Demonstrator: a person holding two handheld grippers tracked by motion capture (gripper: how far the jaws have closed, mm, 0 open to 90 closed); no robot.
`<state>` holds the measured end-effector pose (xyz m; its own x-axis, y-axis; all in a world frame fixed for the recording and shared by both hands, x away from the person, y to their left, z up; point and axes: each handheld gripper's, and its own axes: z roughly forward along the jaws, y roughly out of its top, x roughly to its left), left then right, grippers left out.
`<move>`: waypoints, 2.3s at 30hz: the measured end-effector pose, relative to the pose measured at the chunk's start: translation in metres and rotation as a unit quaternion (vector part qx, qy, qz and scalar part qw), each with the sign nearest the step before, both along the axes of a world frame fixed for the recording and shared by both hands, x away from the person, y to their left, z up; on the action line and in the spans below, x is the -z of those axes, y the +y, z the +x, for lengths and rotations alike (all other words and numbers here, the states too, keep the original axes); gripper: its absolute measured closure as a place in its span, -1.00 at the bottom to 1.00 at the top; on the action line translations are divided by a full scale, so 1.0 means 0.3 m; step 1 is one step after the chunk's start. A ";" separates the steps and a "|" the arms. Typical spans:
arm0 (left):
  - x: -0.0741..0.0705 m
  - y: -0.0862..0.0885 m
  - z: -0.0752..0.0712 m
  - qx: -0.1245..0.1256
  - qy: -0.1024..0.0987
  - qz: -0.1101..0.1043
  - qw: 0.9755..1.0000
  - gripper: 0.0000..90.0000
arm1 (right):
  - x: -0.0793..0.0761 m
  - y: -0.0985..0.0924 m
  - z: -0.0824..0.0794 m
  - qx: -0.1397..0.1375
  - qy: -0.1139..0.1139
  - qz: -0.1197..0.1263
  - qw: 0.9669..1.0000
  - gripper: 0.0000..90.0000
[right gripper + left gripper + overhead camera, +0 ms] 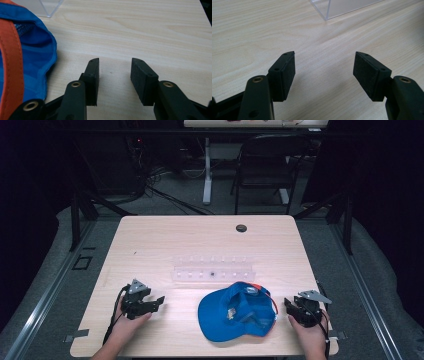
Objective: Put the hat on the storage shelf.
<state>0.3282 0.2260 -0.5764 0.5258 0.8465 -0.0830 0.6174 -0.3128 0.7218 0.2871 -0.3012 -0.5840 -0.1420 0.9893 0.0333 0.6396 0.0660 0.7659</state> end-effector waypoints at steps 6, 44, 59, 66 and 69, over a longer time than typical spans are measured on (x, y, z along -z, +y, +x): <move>-0.008 0.003 -0.003 0.000 -0.004 -0.004 1.000 -0.15 | -0.023 0.003 -0.023 0.011 -0.003 0.000 1.000 0.26; -0.012 -0.011 -0.015 0.011 0.004 0.014 1.000 -0.02 | -0.258 0.083 0.072 -0.165 0.125 0.054 0.977 0.31; -0.012 -0.008 -0.015 0.010 0.005 0.015 1.000 -0.02 | -0.169 0.115 0.110 -0.182 0.179 0.081 0.964 0.42; -0.012 -0.009 -0.016 0.011 0.005 0.014 1.000 -0.02 | -0.163 0.107 0.085 -0.182 0.186 0.095 0.961 0.79; -0.012 -0.008 -0.016 0.011 0.004 0.014 1.000 -0.02 | -0.166 0.104 0.070 -0.174 0.188 0.097 0.962 0.83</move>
